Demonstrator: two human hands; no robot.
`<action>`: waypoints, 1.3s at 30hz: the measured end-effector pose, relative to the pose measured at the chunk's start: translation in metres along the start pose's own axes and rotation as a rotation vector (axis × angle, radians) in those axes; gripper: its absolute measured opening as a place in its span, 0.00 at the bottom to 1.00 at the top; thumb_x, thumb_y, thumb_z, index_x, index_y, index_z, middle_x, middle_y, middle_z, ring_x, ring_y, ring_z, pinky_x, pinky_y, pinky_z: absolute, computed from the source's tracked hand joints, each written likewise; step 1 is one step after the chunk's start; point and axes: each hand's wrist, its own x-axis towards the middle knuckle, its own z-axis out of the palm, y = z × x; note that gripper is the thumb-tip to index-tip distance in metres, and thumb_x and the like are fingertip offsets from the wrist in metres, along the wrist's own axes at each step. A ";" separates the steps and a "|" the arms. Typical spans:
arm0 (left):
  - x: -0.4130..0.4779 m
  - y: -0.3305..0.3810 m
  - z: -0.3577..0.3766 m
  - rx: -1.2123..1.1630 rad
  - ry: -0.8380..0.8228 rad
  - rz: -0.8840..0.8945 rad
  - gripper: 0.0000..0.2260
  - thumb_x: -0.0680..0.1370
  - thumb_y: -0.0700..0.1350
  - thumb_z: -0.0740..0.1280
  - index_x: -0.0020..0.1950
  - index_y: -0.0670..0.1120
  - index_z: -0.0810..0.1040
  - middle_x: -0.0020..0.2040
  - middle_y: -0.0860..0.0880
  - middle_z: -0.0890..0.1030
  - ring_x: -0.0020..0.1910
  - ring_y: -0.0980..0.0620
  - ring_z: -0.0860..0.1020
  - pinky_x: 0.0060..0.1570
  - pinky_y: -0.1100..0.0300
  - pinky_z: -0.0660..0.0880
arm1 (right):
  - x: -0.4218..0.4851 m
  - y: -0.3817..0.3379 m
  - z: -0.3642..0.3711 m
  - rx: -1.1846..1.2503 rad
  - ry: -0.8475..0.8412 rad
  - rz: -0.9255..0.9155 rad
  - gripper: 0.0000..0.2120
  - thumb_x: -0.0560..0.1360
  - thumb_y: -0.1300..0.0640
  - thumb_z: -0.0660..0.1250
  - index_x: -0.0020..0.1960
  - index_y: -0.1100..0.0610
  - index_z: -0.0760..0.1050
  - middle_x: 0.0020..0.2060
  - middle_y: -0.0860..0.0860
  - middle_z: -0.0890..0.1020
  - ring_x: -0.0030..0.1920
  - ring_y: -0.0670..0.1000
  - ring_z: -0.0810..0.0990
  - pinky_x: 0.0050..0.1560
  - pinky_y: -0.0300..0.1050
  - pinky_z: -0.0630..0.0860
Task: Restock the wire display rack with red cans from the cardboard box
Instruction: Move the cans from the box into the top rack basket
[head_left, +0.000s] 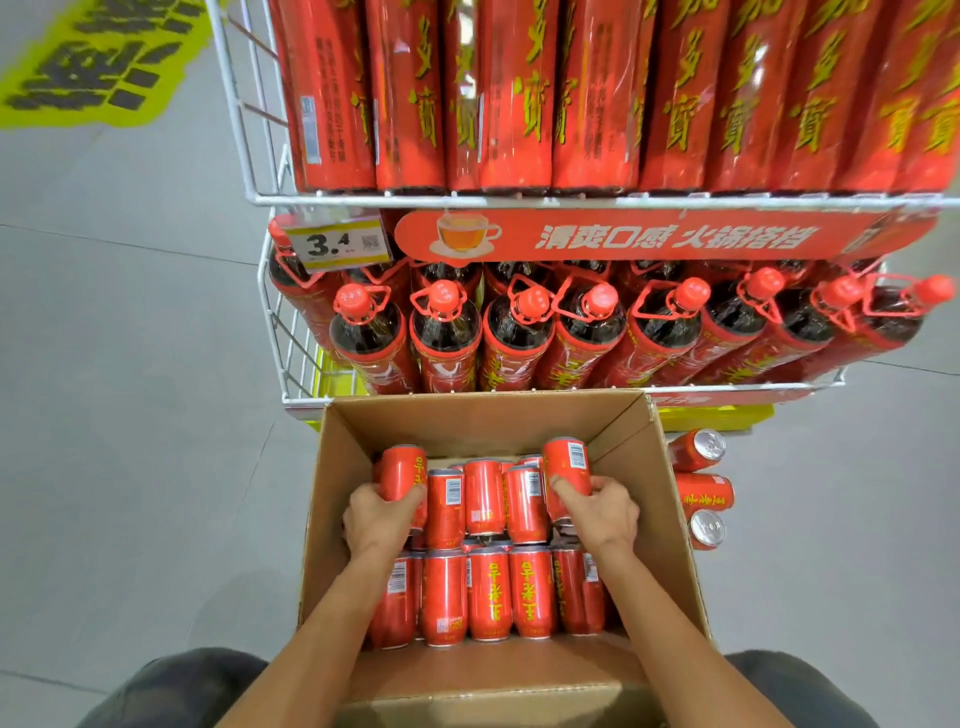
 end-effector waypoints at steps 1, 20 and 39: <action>-0.010 0.012 -0.010 -0.027 0.008 0.022 0.22 0.68 0.57 0.79 0.54 0.45 0.84 0.43 0.48 0.83 0.44 0.45 0.82 0.49 0.53 0.79 | -0.010 -0.012 -0.009 0.023 0.011 -0.017 0.19 0.70 0.38 0.77 0.51 0.52 0.83 0.49 0.57 0.87 0.54 0.60 0.83 0.54 0.48 0.75; -0.374 0.387 -0.359 -0.252 -0.017 0.242 0.15 0.67 0.59 0.79 0.44 0.48 0.85 0.35 0.52 0.86 0.38 0.51 0.85 0.46 0.52 0.83 | -0.356 -0.388 -0.366 0.230 0.109 -0.203 0.20 0.68 0.36 0.78 0.50 0.46 0.78 0.41 0.42 0.83 0.46 0.49 0.84 0.53 0.51 0.80; -0.531 0.585 -0.475 -0.331 0.174 0.664 0.20 0.59 0.66 0.74 0.43 0.54 0.84 0.32 0.57 0.85 0.32 0.60 0.84 0.40 0.55 0.81 | -0.429 -0.575 -0.572 0.230 0.092 -0.629 0.31 0.62 0.28 0.71 0.56 0.47 0.81 0.45 0.43 0.86 0.41 0.48 0.87 0.48 0.49 0.83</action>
